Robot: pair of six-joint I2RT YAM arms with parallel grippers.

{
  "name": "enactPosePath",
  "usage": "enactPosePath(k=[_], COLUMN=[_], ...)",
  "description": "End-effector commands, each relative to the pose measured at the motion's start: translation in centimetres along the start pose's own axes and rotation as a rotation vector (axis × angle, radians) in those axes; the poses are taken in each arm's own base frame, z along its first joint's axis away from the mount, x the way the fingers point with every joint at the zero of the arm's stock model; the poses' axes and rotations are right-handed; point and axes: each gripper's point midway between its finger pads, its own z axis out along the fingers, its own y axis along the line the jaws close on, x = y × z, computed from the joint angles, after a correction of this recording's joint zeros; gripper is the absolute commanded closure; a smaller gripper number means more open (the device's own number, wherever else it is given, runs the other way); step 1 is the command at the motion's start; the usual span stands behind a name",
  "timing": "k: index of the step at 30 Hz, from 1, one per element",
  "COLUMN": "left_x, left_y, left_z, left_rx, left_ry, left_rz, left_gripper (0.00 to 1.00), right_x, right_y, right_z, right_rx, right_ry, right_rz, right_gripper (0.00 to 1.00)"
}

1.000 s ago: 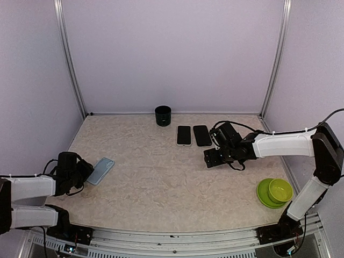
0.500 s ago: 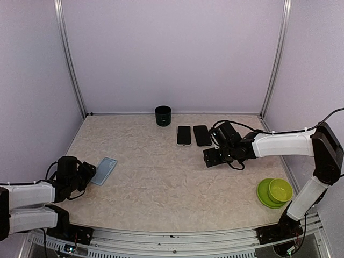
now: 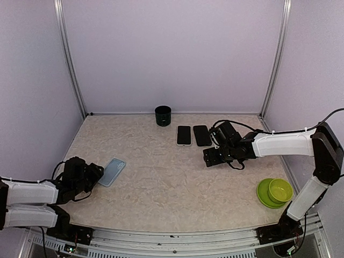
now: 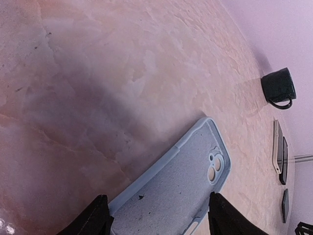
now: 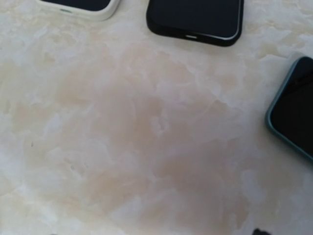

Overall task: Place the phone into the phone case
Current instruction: Move the phone case to the center of the board.

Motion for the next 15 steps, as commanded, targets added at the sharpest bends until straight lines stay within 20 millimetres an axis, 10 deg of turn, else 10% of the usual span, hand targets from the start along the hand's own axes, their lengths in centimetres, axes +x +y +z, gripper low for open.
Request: enactPosePath(k=[1,15], left_x=[3.7,0.7], left_y=[-0.6,-1.2], left_z=[-0.7,-1.3], left_rx=[0.033,-0.031], left_ry=[0.155,0.009], left_rz=[-0.026,0.056], left_gripper=[0.33,0.32], right_x=[-0.9,-0.8], right_y=[0.0,0.0], right_z=[-0.1,0.1], right_rx=[0.002,0.000], right_ry=[-0.021,-0.016], right_rz=[0.012,0.010], right_gripper=[0.16,0.16])
